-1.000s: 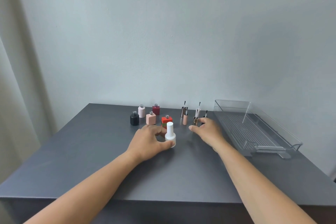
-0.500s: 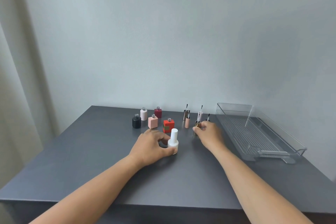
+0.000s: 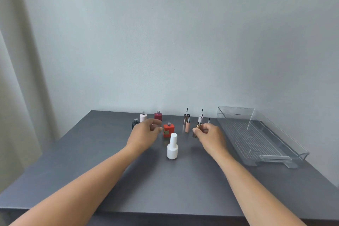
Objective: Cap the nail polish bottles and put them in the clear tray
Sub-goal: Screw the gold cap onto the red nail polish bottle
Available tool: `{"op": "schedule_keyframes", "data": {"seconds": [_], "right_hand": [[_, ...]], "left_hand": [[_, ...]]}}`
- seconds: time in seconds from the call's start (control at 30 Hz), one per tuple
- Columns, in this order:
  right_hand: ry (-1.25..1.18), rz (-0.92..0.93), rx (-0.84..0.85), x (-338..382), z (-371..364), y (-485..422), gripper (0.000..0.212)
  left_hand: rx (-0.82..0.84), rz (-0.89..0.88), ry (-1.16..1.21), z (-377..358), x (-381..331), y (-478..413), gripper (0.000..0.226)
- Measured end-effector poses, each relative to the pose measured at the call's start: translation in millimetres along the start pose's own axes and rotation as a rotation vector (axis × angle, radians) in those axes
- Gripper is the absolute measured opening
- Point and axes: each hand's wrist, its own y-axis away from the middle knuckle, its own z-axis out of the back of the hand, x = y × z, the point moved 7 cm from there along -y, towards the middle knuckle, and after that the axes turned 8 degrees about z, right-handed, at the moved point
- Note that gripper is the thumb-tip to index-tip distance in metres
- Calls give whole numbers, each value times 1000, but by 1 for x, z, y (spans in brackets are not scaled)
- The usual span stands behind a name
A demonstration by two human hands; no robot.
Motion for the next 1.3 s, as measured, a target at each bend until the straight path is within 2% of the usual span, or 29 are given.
{"op": "schedule_keyframes", "data": {"seconds": [0.1, 0.2, 0.6, 0.83, 0.97, 1.1, 1.3], "right_hand": [[-37, -4, -9, -2, 0, 2, 9], [-53, 0, -5, -2, -1, 4, 9], [-122, -4, 30, 3, -5, 8, 8], [-291, 56, 55, 29, 0, -4, 28], [-416, 47, 135, 44, -9, -15, 19], [-556, 0, 112, 46, -16, -20, 7], [-615, -32, 68, 34, -22, -15, 13]], "left_hand": [[30, 23, -109, -10, 3, -12, 35], [71, 49, -145, -20, 4, -17, 43], [4, 62, -107, -17, -3, -14, 20], [-8, 67, 119, 1, -13, 0, 20], [-1, 56, 253, 10, -18, 3, 23], [-26, 29, 314, 12, -18, 6, 21], [-63, 10, 322, 5, -6, 5, 17]]}}
